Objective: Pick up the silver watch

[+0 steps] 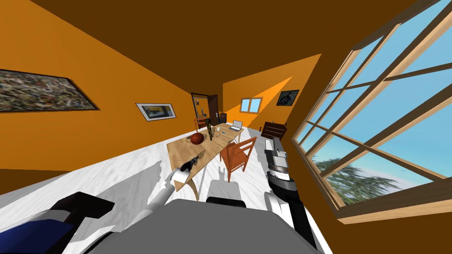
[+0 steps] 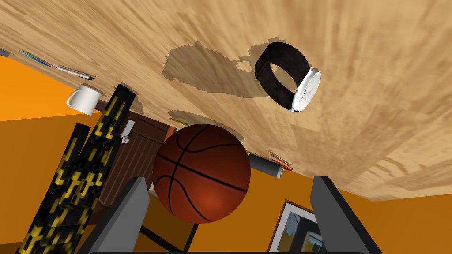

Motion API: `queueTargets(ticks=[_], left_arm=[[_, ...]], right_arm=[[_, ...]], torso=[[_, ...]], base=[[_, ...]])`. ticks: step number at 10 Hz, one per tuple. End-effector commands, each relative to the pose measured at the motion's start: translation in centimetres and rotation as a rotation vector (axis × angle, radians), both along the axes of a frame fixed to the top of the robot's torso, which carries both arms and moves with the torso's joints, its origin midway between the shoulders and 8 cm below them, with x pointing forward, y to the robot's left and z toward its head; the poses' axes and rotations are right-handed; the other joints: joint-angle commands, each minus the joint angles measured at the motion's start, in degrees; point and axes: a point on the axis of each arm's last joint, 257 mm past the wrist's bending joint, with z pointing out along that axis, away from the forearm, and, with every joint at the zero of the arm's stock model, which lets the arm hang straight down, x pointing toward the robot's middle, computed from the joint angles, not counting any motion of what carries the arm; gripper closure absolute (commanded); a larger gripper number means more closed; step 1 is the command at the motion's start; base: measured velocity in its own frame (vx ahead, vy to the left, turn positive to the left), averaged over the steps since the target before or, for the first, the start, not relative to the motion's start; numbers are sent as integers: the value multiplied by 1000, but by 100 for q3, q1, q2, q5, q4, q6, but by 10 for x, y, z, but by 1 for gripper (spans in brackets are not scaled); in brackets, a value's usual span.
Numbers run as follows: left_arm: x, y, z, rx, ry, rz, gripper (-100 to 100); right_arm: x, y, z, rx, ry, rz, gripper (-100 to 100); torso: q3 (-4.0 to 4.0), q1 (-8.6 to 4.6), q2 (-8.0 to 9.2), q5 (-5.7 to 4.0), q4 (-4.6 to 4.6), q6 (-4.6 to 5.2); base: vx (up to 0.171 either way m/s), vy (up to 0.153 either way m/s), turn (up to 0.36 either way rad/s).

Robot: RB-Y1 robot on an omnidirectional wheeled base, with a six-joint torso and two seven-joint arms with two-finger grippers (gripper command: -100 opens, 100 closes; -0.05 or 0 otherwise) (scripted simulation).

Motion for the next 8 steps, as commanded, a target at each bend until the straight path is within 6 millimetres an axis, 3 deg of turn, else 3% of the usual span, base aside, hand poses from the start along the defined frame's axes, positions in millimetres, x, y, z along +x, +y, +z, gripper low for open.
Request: queueTargets(ticks=[1, 5, 8], left_arm=[[-6, 8, -13, 13, 41, 11, -100], [-23, 46, -39, 85, 194, 52, -100], [-35, 61, -50, 107, 255, 72, -100]], right_arm=[[0, 0, 0, 0, 0, 0, 0], [0, 0, 0, 0, 0, 0, 0], [0, 0, 0, 0, 0, 0, 0]], torso=[[0, 0, 0, 0, 0, 0], [3, 3, 5, 0, 1, 0], [0, -2, 1, -1, 0, -1]], base=[[21, -57, -31], [24, -65, -62], [28, -62, -32]])
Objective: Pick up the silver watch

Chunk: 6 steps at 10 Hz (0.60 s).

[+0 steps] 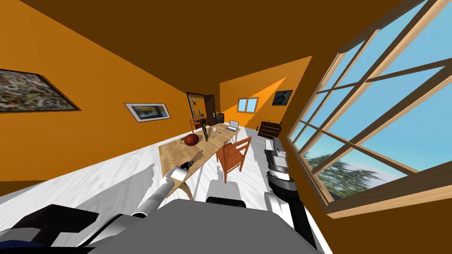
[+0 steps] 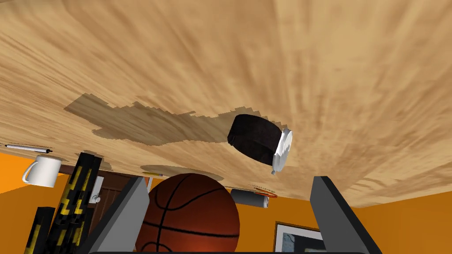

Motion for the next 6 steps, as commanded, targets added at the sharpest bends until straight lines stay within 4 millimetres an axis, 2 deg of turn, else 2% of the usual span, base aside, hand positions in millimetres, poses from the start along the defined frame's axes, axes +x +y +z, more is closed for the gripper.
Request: queueTargets(ticks=[1, 6], left_arm=[[-10, 15, -7, 24, 56, 19, -100], [-40, 64, -16, 100, 218, 80, -100]], right_arm=[[0, 0, 0, 0, 0, 0, 0], [0, 0, 0, 0, 0, 0, 0]], torso=[[0, 0, 0, 0, 0, 0], [-2, -7, -3, -2, 0, 0]], base=[[17, -46, -44], [35, -69, -58]])
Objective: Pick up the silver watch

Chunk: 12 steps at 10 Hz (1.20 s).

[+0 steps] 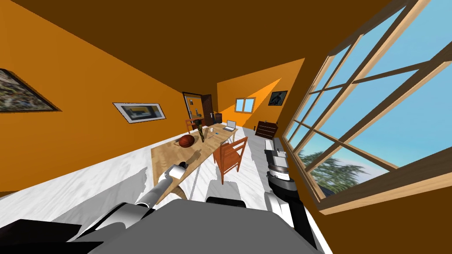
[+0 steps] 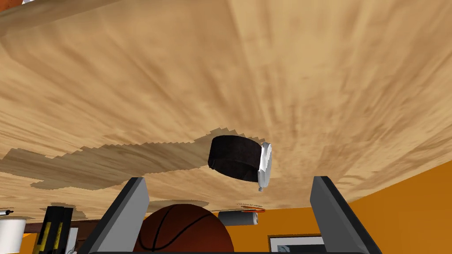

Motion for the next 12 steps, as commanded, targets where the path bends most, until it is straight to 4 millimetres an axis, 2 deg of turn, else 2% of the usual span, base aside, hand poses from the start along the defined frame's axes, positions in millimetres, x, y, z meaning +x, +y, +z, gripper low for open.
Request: queueTargets(ticks=[1, 3, 4, 5, 6, 8, 9, 10, 12], left_arm=[[-8, 13, -2, 17, 37, 15, -100], [-13, 20, -1, 29, 60, 25, -100], [-11, 17, 0, 25, 53, 22, -100], [-11, 18, 0, 26, 55, 23, 0], [-19, 19, -8, 26, 55, 26, -100], [-26, 20, -16, 25, 56, 28, -100], [-24, 19, -14, 26, 58, 28, -100], [-24, 19, -14, 25, 56, 27, 100], [-26, 21, -14, 28, 58, 31, 100]], right_arm=[[0, 0, 0, 0, 0, 0, 0], [0, 0, 0, 0, 0, 0, 0], [0, 0, 0, 0, 0, 0, 0], [0, 0, 0, 0, 0, 0, 0], [0, 0, 0, 0, 0, 0, 0], [0, 0, 0, 0, 0, 0, 0], [0, 0, 0, 0, 0, 0, 0], [0, 0, 0, 0, 0, 0, 0], [0, 0, 0, 0, 0, 0, 0]], torso=[[0, 0, 0, 0, 0, 0], [4, 10, 7, 2, 1, -1], [5, 15, 8, 3, 1, -2], [6, 21, 12, 5, 2, -2], [8, 25, 14, 6, 3, -2], [-3, 39, -5, 9, -1, -3], [-5, 44, -9, 10, -2, -2], [0, 37, 1, 9, -1, -2], [0, 33, 2, 22, -1, 17]], base=[[20, -57, -35], [17, -33, -21], [6, -10, -2], [0, 0, 0], [40, 16, -19], [68, 41, -18], [30, 22, -4], [5, 4, 0], [0, 4, 19]])
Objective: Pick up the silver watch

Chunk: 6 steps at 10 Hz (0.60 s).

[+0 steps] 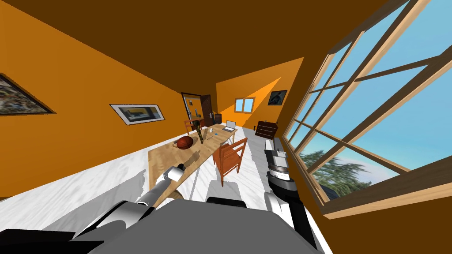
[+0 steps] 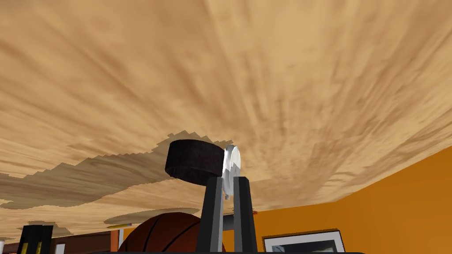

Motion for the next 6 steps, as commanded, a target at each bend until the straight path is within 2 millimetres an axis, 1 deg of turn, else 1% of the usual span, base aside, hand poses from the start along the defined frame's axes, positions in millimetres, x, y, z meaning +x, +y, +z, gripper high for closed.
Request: queueTargets(ticks=[1, 2, 3, 4, 6], left_arm=[[0, 0, 0, 0, 0, 0, 100], [0, 0, 0, 0, -1, 0, 100], [0, 0, 0, 0, -1, 0, 0], [9, -4, 7, -4, -3, -6, 100], [15, -5, 13, -4, -4, -8, 100]], right_arm=[[0, 0, 0, 0, 0, 0, 0], [0, 0, 0, 0, 0, 0, 0], [0, 0, 0, 0, 0, 0, 0], [0, 0, 0, 0, 0, 0, 0], [0, 0, 0, 0, 0, 0, 0]], torso=[[0, 0, 0, 0, 0, 0], [-3, 5, -3, 1, -2, -2], [-4, 6, -5, 2, -3, -2], [-4, 7, -6, 2, -3, -2], [5, -13, 12, -1, 0, 2]], base=[[0, 0, 0], [0, 0, 0], [0, 0, 0], [-41, -29, 3], [-61, -44, 7]])
